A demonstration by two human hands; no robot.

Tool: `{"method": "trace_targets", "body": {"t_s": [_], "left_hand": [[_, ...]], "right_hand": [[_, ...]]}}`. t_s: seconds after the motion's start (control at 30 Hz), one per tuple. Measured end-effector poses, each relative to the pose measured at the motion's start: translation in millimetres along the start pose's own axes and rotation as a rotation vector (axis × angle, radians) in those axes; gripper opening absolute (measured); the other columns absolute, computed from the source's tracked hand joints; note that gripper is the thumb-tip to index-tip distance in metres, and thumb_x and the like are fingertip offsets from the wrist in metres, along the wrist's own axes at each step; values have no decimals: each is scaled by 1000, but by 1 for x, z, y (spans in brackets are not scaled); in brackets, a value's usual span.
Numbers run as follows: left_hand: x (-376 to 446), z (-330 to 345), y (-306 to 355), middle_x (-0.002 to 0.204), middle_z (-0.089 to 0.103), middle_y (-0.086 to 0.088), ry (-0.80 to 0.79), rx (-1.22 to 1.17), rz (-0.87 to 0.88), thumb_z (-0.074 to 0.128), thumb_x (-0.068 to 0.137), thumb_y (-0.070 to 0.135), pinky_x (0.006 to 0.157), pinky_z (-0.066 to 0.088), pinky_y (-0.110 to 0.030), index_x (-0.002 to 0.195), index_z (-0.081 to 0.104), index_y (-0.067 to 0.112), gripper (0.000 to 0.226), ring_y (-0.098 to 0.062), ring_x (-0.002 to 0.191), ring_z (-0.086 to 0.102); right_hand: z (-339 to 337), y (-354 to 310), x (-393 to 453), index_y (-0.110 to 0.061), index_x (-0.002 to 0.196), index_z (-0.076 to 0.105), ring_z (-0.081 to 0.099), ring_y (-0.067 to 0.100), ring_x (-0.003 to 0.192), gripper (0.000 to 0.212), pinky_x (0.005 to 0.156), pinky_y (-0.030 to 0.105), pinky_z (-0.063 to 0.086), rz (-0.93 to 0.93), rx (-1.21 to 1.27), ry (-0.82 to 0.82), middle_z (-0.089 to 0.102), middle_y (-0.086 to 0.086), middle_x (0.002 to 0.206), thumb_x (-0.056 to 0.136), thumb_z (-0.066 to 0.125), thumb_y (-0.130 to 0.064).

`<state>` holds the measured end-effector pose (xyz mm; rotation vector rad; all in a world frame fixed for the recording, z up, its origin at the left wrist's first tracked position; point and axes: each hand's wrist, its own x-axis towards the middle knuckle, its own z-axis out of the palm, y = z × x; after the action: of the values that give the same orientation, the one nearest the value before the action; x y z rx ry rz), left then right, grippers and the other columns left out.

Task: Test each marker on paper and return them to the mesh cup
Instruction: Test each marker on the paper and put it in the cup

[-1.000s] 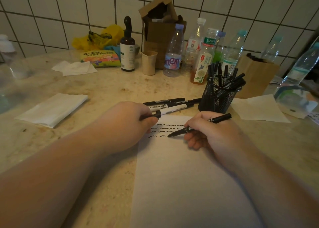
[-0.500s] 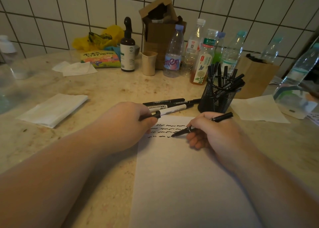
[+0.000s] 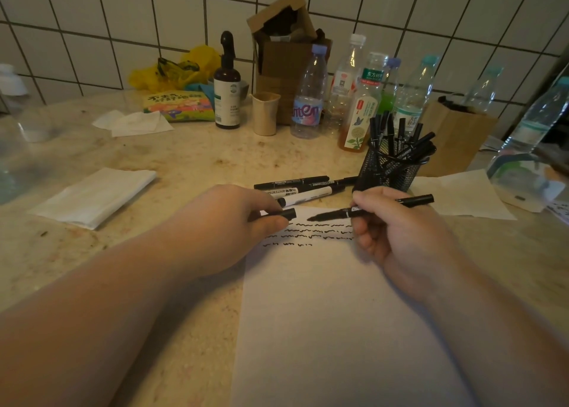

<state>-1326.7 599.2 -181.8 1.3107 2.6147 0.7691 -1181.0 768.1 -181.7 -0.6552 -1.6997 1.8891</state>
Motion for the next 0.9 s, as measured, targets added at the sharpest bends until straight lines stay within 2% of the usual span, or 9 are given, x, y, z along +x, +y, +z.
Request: {"method": "trace_targets", "body": {"t_s": [0.07, 0.2, 0.27, 0.4, 0.47, 0.57, 0.67, 0.8, 0.9], "left_hand": [[0, 1, 0, 78, 64, 17, 3, -9, 10, 55, 91, 50, 62, 43, -19, 110, 66, 43, 23, -2, 73, 57], [-1, 1, 2, 77, 67, 15, 8, -31, 21, 57, 90, 48, 66, 48, -22, 109, 66, 44, 21, -4, 72, 59], [-1, 1, 1, 77, 67, 14, 9, -36, 31, 57, 90, 48, 68, 49, -22, 108, 66, 44, 21, -4, 72, 60], [-2, 0, 3, 77, 67, 17, 5, -54, 64, 58, 89, 48, 70, 48, -19, 109, 66, 44, 21, -2, 75, 60], [-3, 0, 5, 78, 65, 19, -13, -44, 87, 57, 91, 47, 70, 47, -19, 110, 65, 45, 21, -1, 76, 59], [-3, 0, 6, 78, 65, 15, -24, -5, 127, 53, 94, 45, 61, 42, -18, 108, 63, 42, 18, -1, 72, 57], [-5, 1, 7, 75, 60, 15, -23, 46, 156, 48, 96, 44, 55, 34, -15, 102, 63, 36, 18, 1, 70, 53], [-10, 0, 11, 85, 61, 15, -33, 82, 197, 44, 97, 44, 62, 38, -12, 97, 62, 36, 19, -3, 77, 53], [-12, -1, 14, 75, 61, 14, -103, -22, 173, 47, 96, 42, 60, 41, -12, 81, 61, 38, 21, -1, 73, 54]], "right_hand": [[0, -2, -1, -7, 80, 71, 53, 14, 53, 16, 47, 22, 44, -17, 89, -24, 58, 9, 61, 92, 63, -14], [1, -2, -2, -6, 76, 76, 59, 17, 59, 32, 55, 27, 48, 27, 197, -71, 63, 13, 64, 96, 54, -17], [1, -1, -3, -6, 76, 77, 59, 19, 60, 33, 56, 28, 49, 11, 168, -94, 64, 14, 65, 96, 51, -13], [1, 0, -3, -1, 90, 71, 62, 23, 62, 16, 62, 33, 49, -17, 65, -162, 68, 17, 69, 88, 60, -12], [1, 0, -4, 1, 96, 69, 65, 23, 63, 26, 62, 32, 52, -19, 39, -217, 71, 19, 74, 78, 65, -18], [1, 1, -6, 2, 99, 69, 68, 23, 62, 32, 59, 28, 56, -33, 37, -261, 73, 21, 78, 76, 67, -20], [4, 3, -7, 2, 94, 70, 66, 23, 59, 27, 55, 28, 55, -92, 32, -245, 72, 20, 73, 80, 65, -21], [8, 5, -8, -7, 78, 71, 61, 22, 53, 19, 51, 28, 50, -154, 53, -237, 67, 17, 63, 88, 62, -21], [6, 3, -9, -4, 77, 68, 59, 23, 52, 20, 50, 28, 49, -169, 45, -267, 66, 18, 62, 87, 63, -21]]}}
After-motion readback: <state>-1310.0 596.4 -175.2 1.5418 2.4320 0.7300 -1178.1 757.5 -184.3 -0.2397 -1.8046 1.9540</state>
